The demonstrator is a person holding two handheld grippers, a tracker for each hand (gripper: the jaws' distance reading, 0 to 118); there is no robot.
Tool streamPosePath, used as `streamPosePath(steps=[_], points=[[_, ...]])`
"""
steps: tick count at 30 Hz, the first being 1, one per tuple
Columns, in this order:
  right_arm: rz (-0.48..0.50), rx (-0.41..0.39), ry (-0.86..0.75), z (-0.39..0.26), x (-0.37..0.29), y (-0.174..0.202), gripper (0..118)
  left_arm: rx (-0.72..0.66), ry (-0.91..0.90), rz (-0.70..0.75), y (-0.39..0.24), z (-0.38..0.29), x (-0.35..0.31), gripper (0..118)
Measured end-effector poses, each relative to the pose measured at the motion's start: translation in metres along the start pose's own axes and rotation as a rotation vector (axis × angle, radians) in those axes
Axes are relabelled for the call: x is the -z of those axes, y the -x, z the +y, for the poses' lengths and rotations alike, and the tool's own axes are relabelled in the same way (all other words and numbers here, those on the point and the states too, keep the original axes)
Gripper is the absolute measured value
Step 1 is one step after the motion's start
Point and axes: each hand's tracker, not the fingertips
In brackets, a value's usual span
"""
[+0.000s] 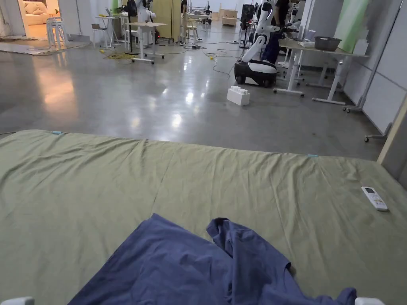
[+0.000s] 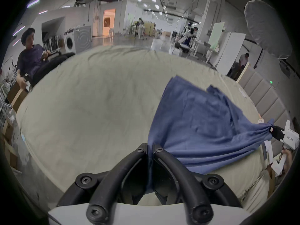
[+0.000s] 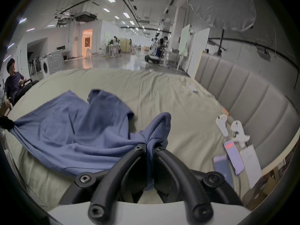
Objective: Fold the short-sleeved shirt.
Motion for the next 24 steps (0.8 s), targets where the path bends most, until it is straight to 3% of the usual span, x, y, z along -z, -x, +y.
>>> streamPosePath(steps=[4,11,13,17,18,20,24], points=[[-0.012,0.045,0.072,-0.033,0.013,-0.004,7,0.045,0.089,0.028,-0.006,-0.023,0.014,5],[-0.015,0.041,0.109,-0.058,0.022,0.000,9,0.081,0.141,0.063,-0.011,-0.032,0.036,6],[-0.032,0.027,0.072,-0.051,0.012,0.003,20,0.081,0.140,0.062,-0.007,-0.034,0.040,13],[-0.039,0.052,-0.058,-0.025,-0.008,0.009,81,0.121,-0.002,0.068,-0.034,-0.018,0.016,69],[-0.044,0.052,-0.094,-0.016,-0.012,0.014,88,0.129,-0.043,0.052,-0.040,-0.013,0.011,71],[-0.037,0.054,-0.175,0.000,-0.022,0.021,96,0.149,-0.118,0.000,-0.047,-0.002,0.004,71],[0.008,0.077,-0.327,0.033,-0.041,0.044,92,0.183,-0.316,0.005,-0.084,0.016,-0.020,71]])
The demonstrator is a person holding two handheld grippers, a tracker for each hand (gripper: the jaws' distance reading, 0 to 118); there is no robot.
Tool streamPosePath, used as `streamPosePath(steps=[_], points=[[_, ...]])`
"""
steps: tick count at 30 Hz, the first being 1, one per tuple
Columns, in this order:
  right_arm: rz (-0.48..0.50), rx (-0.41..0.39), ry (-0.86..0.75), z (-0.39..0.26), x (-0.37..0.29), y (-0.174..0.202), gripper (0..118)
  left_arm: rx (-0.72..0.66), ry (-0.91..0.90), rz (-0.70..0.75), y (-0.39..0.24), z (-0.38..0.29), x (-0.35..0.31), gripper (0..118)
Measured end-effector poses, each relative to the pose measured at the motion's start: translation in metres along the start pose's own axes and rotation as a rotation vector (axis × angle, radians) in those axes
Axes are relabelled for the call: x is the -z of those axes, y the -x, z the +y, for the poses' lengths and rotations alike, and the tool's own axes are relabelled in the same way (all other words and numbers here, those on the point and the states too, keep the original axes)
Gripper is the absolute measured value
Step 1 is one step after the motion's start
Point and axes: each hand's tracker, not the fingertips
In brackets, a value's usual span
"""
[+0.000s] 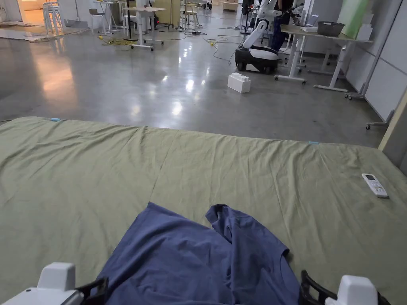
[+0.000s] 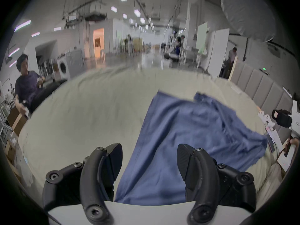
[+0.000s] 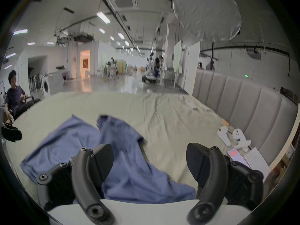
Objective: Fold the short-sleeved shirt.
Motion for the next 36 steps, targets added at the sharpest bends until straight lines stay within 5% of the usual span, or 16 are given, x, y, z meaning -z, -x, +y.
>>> streamPosePath(steps=[1,3,5,7,19,31,33,36], points=[[0.016,-0.003,-0.032,0.006,-0.001,0.007,88,0.010,-0.042,-0.001,-0.010,0.007,-0.004,70],[0.011,-0.022,-0.099,0.015,-0.002,0.022,61,0.017,-0.112,-0.008,-0.025,0.019,-0.011,62],[0.012,-0.028,-0.147,0.022,-0.006,0.035,24,0.034,-0.184,-0.012,-0.033,0.025,-0.014,29],[0.001,-0.065,-0.216,0.030,-0.009,0.049,13,0.062,-0.239,0.035,-0.048,0.029,-0.021,10],[0.047,-0.048,-0.228,0.033,0.006,0.079,0,0.024,-0.285,0.022,-0.050,0.026,-0.006,2],[0.048,-0.075,-0.089,0.003,0.060,0.066,0,0.078,0.031,-0.075,-0.013,0.065,0.155,2],[0.033,-0.069,-0.061,-0.003,0.070,0.060,0,0.116,0.098,-0.093,-0.012,0.087,0.213,21],[0.012,-0.066,-0.022,-0.010,0.084,0.052,0,0.127,0.137,-0.080,-0.020,0.110,0.256,80]])
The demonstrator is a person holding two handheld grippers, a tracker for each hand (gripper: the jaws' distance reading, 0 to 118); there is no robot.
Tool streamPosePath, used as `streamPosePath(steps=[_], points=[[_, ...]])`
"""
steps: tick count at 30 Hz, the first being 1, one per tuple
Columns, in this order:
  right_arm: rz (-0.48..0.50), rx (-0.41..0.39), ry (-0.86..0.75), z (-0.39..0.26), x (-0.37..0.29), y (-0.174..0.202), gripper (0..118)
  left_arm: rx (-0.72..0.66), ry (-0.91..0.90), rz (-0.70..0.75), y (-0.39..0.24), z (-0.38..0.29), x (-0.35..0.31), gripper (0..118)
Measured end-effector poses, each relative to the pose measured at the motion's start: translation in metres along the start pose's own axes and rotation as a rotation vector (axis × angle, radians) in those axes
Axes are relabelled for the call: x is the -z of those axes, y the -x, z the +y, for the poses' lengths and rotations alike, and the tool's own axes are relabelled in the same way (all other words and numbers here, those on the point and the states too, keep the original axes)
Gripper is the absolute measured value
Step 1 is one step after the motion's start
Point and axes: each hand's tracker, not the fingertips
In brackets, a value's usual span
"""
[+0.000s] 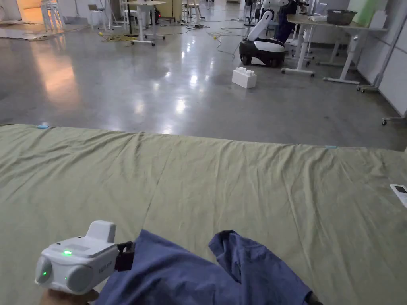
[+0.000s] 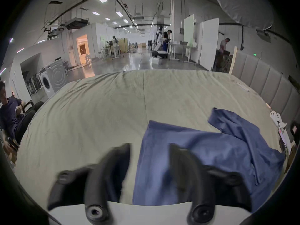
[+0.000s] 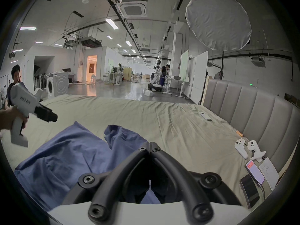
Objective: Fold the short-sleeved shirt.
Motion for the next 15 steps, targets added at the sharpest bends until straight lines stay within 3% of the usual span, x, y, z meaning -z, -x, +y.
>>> streamPosePath(steps=[2,8,12,15], points=[[-0.010,0.001,0.022,-0.006,0.007,-0.004,0,0.008,0.053,-0.015,0.000,0.012,0.026,95],[-0.040,0.036,0.095,-0.029,0.021,-0.014,0,-0.019,0.200,-0.028,0.013,0.022,0.113,95],[-0.051,0.036,0.128,-0.037,0.024,-0.018,0,0.012,0.262,0.036,0.010,0.022,0.150,95],[-0.054,0.041,0.144,-0.040,0.025,-0.019,0,0.108,0.254,0.025,-0.006,0.019,0.152,84]])
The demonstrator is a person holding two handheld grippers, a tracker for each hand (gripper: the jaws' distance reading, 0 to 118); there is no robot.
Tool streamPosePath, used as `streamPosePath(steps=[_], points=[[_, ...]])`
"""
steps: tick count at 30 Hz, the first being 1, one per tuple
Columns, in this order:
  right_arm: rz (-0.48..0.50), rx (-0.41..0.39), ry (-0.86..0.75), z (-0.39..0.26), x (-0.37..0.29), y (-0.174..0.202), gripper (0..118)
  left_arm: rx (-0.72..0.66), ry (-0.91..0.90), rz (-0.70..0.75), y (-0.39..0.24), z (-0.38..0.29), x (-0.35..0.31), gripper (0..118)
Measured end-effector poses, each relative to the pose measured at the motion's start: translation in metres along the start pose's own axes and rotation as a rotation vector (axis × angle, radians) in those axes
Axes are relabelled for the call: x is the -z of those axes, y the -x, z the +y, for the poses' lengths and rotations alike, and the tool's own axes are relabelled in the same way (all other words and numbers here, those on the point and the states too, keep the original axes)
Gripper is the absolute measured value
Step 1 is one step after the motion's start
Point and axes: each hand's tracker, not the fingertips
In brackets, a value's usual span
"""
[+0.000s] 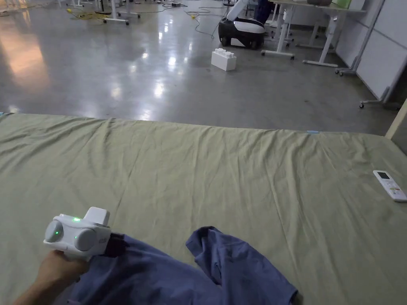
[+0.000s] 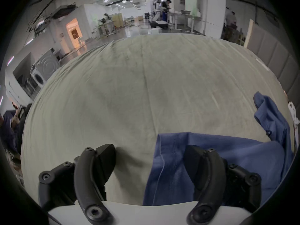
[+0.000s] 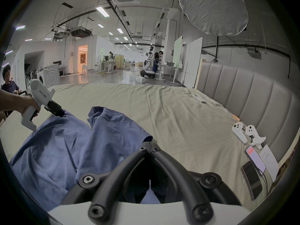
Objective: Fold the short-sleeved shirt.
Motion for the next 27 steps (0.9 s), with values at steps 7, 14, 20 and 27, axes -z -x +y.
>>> streamPosePath(steps=[7,14,20,27], points=[[0.021,0.024,0.060,0.004,0.015,-0.001,1,0.121,-0.029,-0.090,-0.039,-0.008,-0.037,6],[0.107,0.002,0.270,0.030,0.076,-0.020,66,0.047,-0.101,-0.066,-0.022,-0.008,-0.079,5],[0.172,-0.020,0.394,0.051,0.154,-0.025,75,-0.017,-0.227,-0.061,-0.013,-0.037,-0.146,5],[0.195,-0.041,0.570,0.038,0.204,-0.010,64,-0.054,-0.254,-0.038,-0.018,-0.077,-0.181,5]])
